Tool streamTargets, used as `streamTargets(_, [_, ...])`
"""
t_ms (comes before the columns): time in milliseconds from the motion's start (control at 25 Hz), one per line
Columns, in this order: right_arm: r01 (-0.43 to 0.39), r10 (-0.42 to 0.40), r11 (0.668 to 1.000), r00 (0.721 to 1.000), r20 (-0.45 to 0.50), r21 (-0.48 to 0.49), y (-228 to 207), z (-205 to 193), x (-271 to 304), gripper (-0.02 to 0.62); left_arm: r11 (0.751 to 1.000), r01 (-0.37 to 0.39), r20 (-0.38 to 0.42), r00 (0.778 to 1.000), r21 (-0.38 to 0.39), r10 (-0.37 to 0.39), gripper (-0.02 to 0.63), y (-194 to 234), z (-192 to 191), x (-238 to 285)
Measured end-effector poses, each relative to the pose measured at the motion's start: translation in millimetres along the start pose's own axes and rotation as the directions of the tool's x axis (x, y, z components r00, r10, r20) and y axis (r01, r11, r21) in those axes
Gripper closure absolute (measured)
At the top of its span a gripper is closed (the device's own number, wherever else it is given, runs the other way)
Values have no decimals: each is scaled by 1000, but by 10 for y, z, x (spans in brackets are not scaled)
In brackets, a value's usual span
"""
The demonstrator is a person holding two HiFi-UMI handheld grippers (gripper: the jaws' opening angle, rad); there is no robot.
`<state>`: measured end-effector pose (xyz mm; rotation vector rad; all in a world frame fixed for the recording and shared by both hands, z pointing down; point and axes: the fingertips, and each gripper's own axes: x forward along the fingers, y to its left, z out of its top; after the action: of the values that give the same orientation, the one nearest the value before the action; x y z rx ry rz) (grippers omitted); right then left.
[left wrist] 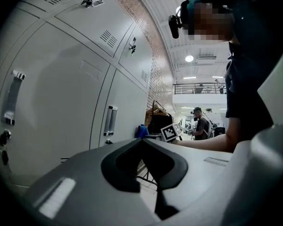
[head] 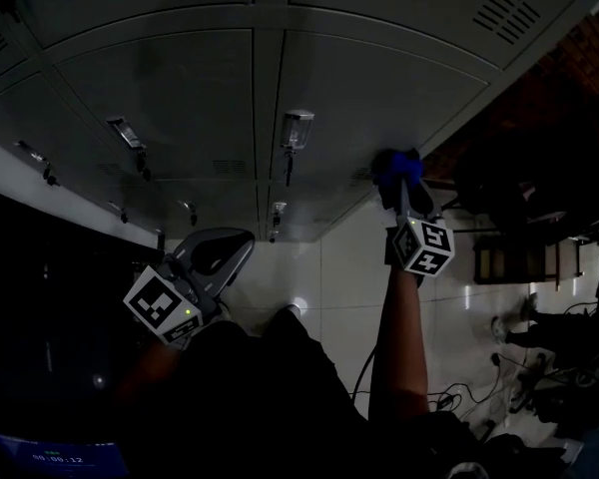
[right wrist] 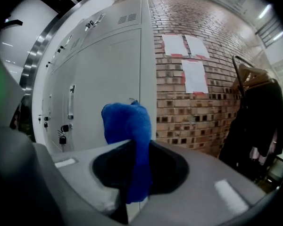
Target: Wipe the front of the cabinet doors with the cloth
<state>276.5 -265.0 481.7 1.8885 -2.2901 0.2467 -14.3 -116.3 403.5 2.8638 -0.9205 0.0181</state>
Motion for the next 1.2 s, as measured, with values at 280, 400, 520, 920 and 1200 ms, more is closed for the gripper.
streamTargets(280, [30, -30, 999, 999, 22, 11, -75, 1, -245, 526, 999, 37, -3, 999, 0, -37, 605, -55, 0, 40])
streamTargets(400, [-43, 42, 999, 999, 33, 18, 314, -35, -316, 526, 999, 41, 1, 999, -5, -41, 604, -35, -12, -6])
streamTargets(520, [-139, 139, 990, 990, 20, 36, 842, -174, -318, 526, 999, 40, 9, 999, -9, -40, 605, -11, -22, -91])
streamTargets(920, [-392, 391, 920, 920, -38, -17, 2343, -365, -229, 526, 1000, -4, 17, 1000, -16, 4, 604, 90, -100, -382])
streamTargets(1200, [-447, 444, 894, 893, -71, -33, 2780, -416, -32, 526, 999, -48, 18, 999, 0, 48, 604, 188, -161, -418])
